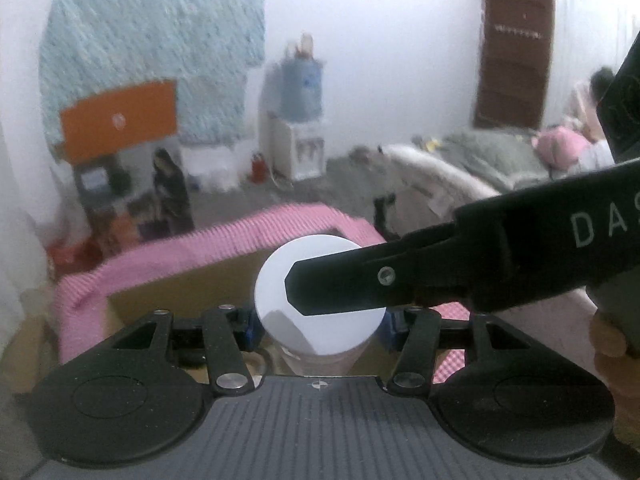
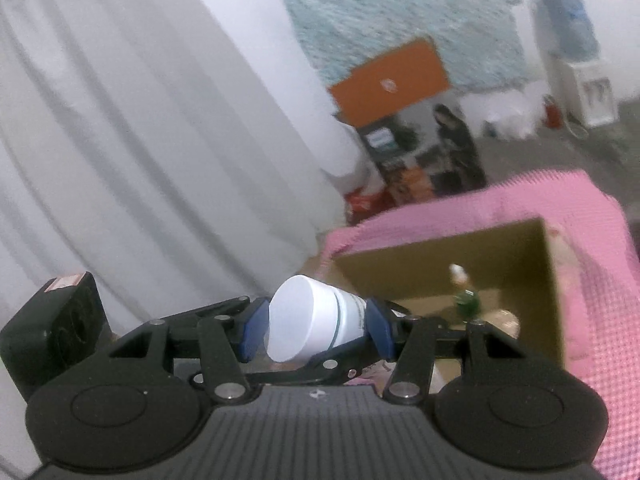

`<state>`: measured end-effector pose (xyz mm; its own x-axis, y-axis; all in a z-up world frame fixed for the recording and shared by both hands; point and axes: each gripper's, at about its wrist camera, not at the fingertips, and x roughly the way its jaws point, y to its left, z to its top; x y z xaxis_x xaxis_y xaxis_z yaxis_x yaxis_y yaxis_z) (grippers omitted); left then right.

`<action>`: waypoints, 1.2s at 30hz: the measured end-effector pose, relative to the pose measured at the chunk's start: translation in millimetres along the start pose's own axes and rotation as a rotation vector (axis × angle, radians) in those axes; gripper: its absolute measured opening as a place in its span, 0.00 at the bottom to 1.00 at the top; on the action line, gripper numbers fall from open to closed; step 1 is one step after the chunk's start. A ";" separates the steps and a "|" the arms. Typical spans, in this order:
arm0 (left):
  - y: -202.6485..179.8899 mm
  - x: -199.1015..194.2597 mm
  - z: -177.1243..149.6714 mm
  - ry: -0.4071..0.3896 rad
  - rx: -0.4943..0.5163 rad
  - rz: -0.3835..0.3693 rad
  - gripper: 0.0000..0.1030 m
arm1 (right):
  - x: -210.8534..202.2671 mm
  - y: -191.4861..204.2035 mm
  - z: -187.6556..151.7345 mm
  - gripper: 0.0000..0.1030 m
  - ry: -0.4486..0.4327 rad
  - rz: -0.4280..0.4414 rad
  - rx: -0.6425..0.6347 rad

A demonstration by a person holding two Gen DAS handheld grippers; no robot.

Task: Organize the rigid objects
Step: 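Lift the white pill bottle with the right gripper and carry it into the box, then lower the pill bottle beside the gold jar and open the right gripper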

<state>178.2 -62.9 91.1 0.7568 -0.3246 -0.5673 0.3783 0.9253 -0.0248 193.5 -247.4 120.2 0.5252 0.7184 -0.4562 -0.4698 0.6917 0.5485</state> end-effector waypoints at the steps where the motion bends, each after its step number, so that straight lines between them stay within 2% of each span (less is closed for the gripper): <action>1: 0.1 11.0 -1.3 0.025 -0.006 -0.012 0.52 | 4.4 -10.2 0.0 0.55 0.011 -0.011 0.016; 7: 2.6 64.7 -15.6 0.167 -0.044 -0.068 0.52 | 17.8 -64.4 -11.8 0.55 0.087 -0.056 0.104; 12: -1.7 82.9 -25.8 0.238 -0.059 -0.081 0.52 | 32.2 -87.5 -19.3 0.56 0.142 -0.085 0.124; 25: -12.4 110.7 -26.6 0.295 -0.071 -0.094 0.52 | 49.9 -103.4 -20.3 0.58 0.183 -0.154 0.075; 29: -15.3 113.5 -25.4 0.300 -0.065 -0.089 0.54 | 48.8 -106.3 -17.9 0.63 0.174 -0.167 0.067; 36: -14.6 103.8 -21.7 0.257 -0.060 -0.069 0.79 | 42.8 -107.0 -15.6 0.69 0.142 -0.185 0.053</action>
<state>239.7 -105.9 14.7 0.5673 -0.3340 -0.7527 0.3864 0.9152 -0.1149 255.2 -289.6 31.0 0.4917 0.5856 -0.6444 -0.3351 0.8103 0.4807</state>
